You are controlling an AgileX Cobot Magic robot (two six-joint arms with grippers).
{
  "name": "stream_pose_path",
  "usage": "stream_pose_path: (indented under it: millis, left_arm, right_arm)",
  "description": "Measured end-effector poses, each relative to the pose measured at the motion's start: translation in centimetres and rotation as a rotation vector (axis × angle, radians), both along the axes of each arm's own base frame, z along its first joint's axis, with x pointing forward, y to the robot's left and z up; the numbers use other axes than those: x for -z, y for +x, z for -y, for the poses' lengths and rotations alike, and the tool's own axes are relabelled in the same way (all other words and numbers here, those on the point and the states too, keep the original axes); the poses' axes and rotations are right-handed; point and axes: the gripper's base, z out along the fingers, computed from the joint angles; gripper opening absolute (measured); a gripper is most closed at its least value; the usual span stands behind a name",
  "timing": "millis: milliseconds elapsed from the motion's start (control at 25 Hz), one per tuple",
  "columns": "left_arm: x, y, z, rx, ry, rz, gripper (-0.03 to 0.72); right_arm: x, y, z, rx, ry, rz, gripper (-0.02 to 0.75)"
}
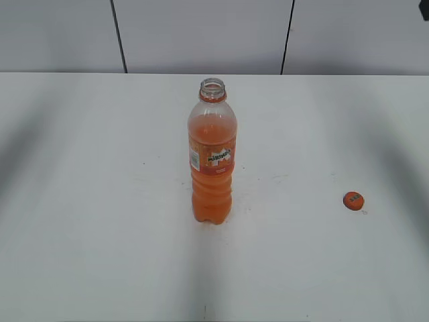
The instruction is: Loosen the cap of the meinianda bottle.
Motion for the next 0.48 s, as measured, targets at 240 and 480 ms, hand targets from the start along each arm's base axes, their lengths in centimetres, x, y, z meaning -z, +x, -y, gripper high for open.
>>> stream_pose_path:
  millis: [240,480]
  left_arm:
    - [-4.0,-5.4,0.0,0.006,-0.044,0.139,0.509]
    - [-1.7,-11.8,-0.1,0.008,-0.063,0.108,0.509]
  right_arm:
    - [-1.0,-4.2,0.9,0.006,-0.036,0.037,0.594]
    - [1.8,-10.3,1.8,0.004,-0.042,0.005,0.593]
